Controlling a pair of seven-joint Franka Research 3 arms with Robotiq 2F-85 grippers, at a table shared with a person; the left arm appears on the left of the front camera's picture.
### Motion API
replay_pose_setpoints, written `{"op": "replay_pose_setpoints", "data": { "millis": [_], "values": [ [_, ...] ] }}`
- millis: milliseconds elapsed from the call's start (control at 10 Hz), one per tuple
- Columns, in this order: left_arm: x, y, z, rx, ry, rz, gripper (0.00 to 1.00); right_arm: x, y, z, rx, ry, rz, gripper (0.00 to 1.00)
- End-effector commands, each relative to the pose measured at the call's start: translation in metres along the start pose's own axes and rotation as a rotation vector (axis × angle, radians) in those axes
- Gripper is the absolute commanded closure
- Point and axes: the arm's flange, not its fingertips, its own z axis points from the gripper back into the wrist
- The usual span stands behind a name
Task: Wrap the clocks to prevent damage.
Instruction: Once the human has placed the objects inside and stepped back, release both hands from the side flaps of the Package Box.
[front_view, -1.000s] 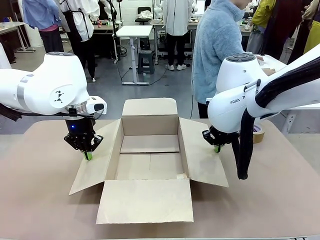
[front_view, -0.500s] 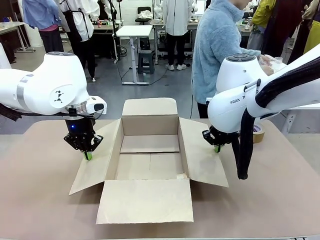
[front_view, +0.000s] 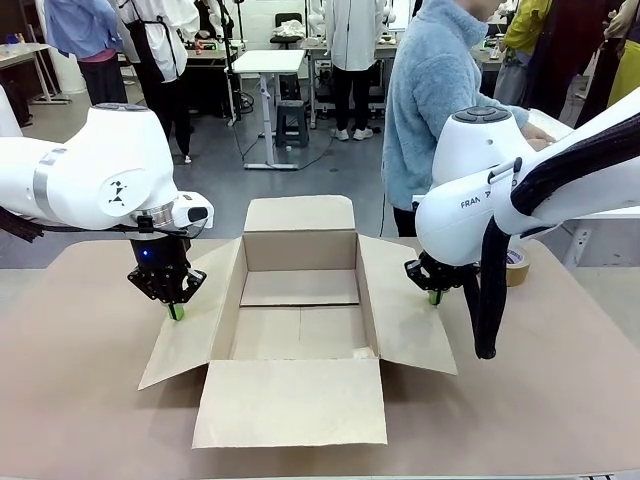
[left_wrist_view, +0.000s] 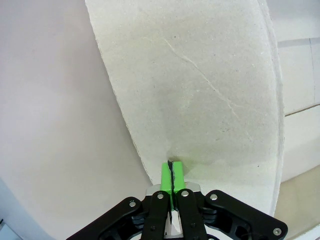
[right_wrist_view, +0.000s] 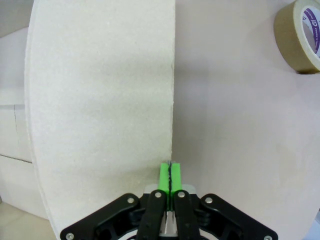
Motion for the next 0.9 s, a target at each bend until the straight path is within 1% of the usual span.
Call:
{"op": "replay_pose_setpoints", "data": {
  "millis": [0, 800],
  "values": [
    [-0.0012, -0.0009, 0.0024, 0.014, -0.008, -0.004, 1.00, -0.0003, 0.0000, -0.0004, 0.000, 0.000, -0.004, 0.99],
    [-0.0012, -0.0009, 0.0024, 0.014, -0.008, -0.004, 1.00, -0.0003, 0.0000, -0.0004, 0.000, 0.000, -0.004, 0.99]
  ]
}}
